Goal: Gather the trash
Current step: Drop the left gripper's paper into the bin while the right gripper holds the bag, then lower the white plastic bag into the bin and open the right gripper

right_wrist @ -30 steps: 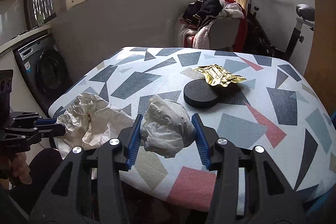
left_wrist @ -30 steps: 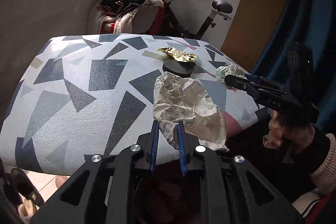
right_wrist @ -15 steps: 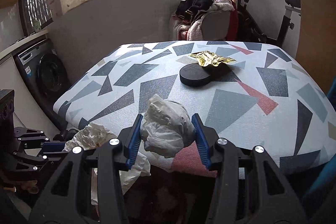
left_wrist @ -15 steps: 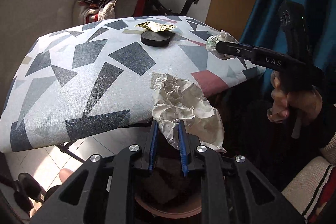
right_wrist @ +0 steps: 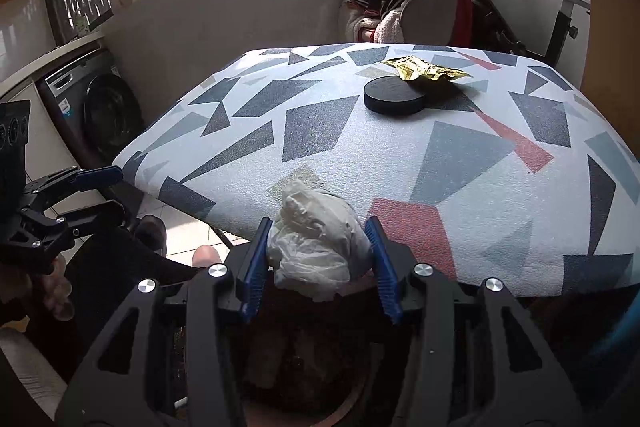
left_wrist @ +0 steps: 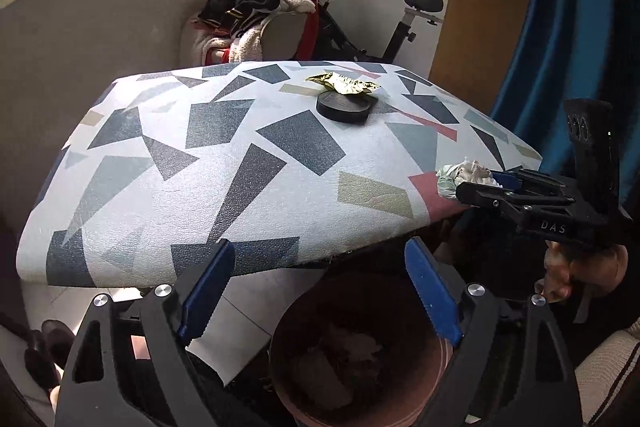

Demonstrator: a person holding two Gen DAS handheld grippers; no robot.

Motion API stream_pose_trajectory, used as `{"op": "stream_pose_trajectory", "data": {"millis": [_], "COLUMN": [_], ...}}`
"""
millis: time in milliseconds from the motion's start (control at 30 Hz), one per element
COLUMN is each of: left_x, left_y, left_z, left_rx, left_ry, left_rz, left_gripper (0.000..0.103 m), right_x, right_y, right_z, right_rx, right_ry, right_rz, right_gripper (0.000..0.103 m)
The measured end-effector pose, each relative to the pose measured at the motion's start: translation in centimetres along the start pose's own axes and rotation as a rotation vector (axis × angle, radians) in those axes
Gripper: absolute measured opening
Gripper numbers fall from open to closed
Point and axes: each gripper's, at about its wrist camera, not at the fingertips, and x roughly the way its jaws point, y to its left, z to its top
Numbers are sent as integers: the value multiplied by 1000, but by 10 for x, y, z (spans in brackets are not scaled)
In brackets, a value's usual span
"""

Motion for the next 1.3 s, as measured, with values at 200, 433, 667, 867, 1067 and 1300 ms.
{"op": "stream_pose_trajectory", "data": {"millis": [200, 433, 667, 867, 1067, 1300], "left_x": [-4, 2, 6, 7, 8, 8], "left_y": [14, 23, 26, 26, 30, 31], "left_z": [-6, -13, -15, -15, -15, -15], "left_rx": [-42, -98, -110, -114, -140, -142], "left_ry": [-32, -2, 13, 16, 20, 26], "left_rz": [41, 81, 87, 90, 100, 110], "left_gripper": [90, 90, 90, 90, 90, 90], "right_x": [10, 27, 36, 37, 36, 37], "right_y": [13, 26, 37, 38, 33, 27], "right_z": [-9, -17, -22, -22, -21, -21], "right_rx": [-46, -102, -156, -161, -136, -111], "right_ry": [42, 105, 142, 141, 119, 125], "right_rz": [13, 1, -10, -39, -115, -126], "right_gripper": [49, 49, 49, 57, 95, 97]}}
